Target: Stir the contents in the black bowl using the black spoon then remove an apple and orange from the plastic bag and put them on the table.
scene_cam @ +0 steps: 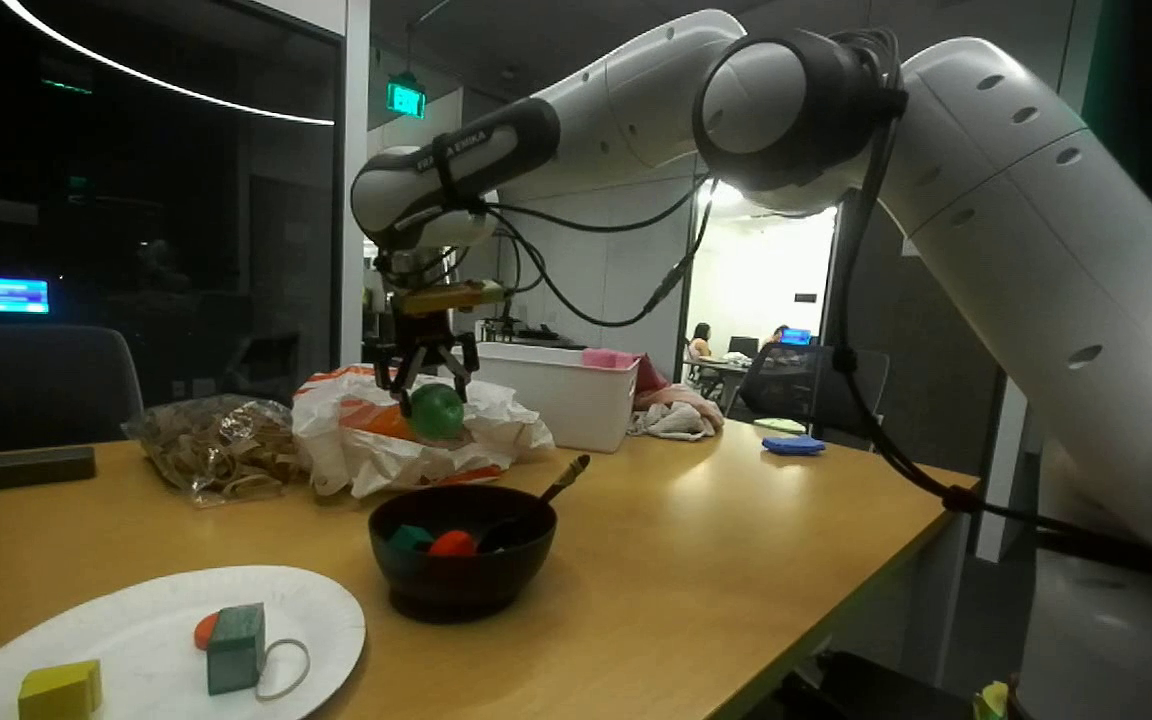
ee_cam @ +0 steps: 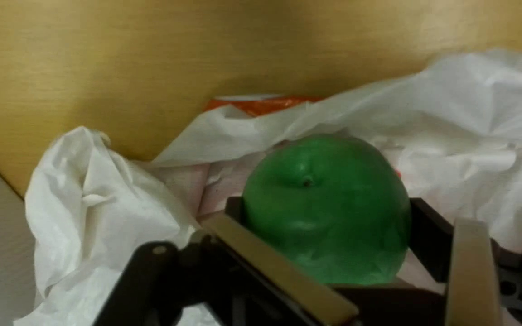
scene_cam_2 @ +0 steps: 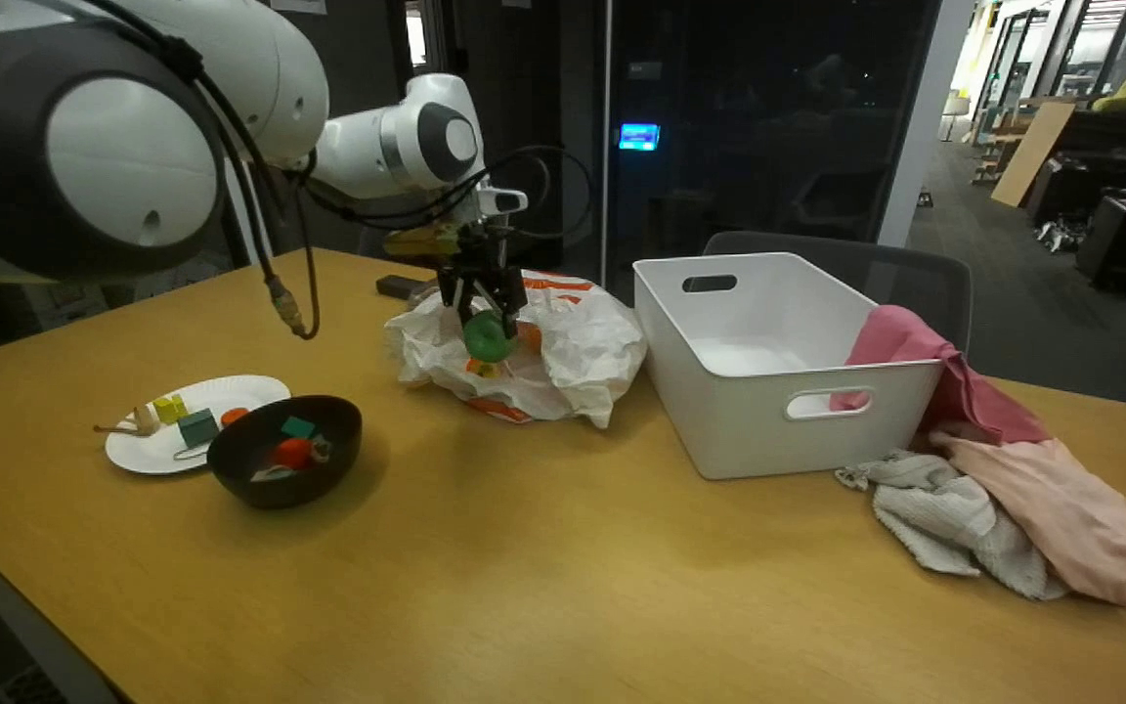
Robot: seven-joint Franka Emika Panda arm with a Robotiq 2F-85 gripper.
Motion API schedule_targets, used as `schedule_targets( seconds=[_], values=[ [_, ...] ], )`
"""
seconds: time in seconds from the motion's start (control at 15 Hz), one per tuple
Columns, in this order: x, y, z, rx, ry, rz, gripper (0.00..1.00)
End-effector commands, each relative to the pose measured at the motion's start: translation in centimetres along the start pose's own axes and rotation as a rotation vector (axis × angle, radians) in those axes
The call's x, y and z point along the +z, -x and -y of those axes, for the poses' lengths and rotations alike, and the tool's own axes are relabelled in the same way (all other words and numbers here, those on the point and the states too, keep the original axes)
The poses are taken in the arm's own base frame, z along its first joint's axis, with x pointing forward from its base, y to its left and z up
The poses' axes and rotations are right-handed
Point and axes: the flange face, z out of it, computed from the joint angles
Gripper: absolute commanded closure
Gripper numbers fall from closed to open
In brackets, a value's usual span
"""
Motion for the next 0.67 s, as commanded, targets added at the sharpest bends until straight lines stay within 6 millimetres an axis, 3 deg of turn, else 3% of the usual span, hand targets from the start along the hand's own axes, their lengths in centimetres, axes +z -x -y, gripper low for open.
schedule_targets(
  seconds=[0.0, 0.27, 0.6],
  values=[
    [-3.8, 2.2, 1.4, -0.127, -0.054, 0.07, 0.37],
    [-5.4, 4.7, 4.2, -0.355, -0.1, 0.065, 0.37],
    [-4.4, 7.2, 8.1, -0.624, -0.126, 0.107, 0.37]
  ],
)
